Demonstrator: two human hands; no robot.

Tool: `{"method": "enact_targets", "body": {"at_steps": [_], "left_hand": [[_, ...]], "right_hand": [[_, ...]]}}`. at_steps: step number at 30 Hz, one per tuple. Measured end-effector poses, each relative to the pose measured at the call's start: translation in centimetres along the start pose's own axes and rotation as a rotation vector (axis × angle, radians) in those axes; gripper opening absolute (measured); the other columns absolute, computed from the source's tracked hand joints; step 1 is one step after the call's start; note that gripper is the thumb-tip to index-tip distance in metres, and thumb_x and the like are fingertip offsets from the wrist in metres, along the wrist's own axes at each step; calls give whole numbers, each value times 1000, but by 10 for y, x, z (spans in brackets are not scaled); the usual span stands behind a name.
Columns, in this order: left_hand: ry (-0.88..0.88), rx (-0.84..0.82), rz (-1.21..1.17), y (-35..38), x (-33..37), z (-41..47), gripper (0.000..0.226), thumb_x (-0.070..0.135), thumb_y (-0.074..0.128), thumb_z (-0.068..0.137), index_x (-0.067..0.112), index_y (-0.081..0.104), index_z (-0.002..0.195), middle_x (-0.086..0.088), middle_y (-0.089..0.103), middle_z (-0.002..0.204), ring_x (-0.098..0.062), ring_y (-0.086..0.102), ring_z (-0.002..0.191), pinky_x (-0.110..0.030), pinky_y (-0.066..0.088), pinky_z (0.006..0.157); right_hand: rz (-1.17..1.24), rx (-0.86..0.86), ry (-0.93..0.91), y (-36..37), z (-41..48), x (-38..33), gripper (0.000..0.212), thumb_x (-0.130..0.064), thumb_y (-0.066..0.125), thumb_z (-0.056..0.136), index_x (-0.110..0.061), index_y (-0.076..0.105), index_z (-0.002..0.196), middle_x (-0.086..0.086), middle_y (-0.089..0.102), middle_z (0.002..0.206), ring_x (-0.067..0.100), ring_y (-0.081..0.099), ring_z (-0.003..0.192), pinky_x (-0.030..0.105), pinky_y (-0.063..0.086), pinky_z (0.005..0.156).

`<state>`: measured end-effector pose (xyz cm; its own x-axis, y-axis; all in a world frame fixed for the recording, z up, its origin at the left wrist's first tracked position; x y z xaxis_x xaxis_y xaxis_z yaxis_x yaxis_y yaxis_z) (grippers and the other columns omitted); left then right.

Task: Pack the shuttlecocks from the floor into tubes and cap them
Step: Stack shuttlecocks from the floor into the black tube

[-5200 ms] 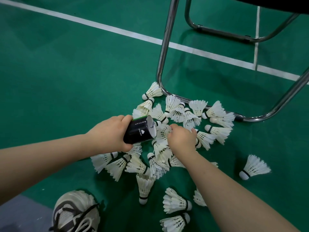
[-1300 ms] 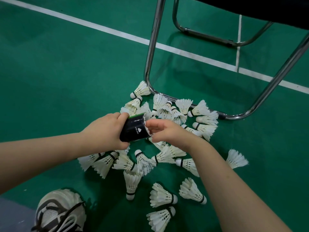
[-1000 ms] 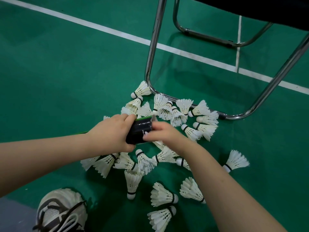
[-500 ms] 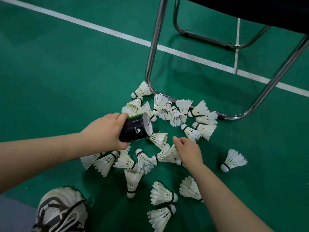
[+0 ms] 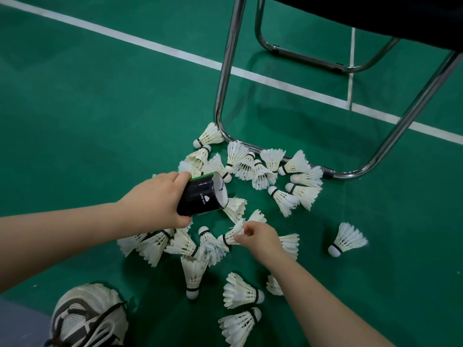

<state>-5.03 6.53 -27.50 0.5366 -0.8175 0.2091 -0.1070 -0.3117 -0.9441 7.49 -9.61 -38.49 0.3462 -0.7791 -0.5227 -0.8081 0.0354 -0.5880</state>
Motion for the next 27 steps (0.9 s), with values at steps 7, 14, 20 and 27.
{"method": "enact_targets", "body": {"at_steps": [7,14,20,27], "left_hand": [[-3,0,-1,0,-2,0,56,49,65,67,21,43,110,5,51,91,-14,51,81,-30,50,69],[-8,-1,-12,1,-5,1,56,49,64,67,20,43,110,5,51,91,-15,52,82,-32,50,70],[-3,-2,-4,2,-5,1,56,49,64,67,20,43,109,4,52,91,-15,52,81,-32,50,70],[3,1,-24,1,-1,1,52,47,66,66,20,44,105,5,52,89,-15,51,79,-31,49,69]], "right_hand": [[662,256,-68,-43,-6,-20,26,-11,57,86,-16,49,61,-8,49,61,9,40,56,19,32,56],[1044,336,-200,-75,-8,-40,9,-14,62,76,-13,62,67,5,57,71,19,50,72,30,41,74],[943,272,-372,-80,-20,-70,22,-6,57,86,-15,63,67,-5,61,64,7,53,64,19,44,67],[541,-194,-476,-31,-31,-113,22,-39,52,83,-23,66,90,3,65,89,17,58,87,37,46,86]]}}
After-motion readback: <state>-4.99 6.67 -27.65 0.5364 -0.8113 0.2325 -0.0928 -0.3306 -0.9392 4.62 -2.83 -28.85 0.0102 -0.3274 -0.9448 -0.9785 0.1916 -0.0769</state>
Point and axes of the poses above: each hand's wrist, its own z-axis towards the middle knuckle, its own y-axis out of the palm, x = y × z, the point moved 7 cm from there along z, towards the middle knuckle
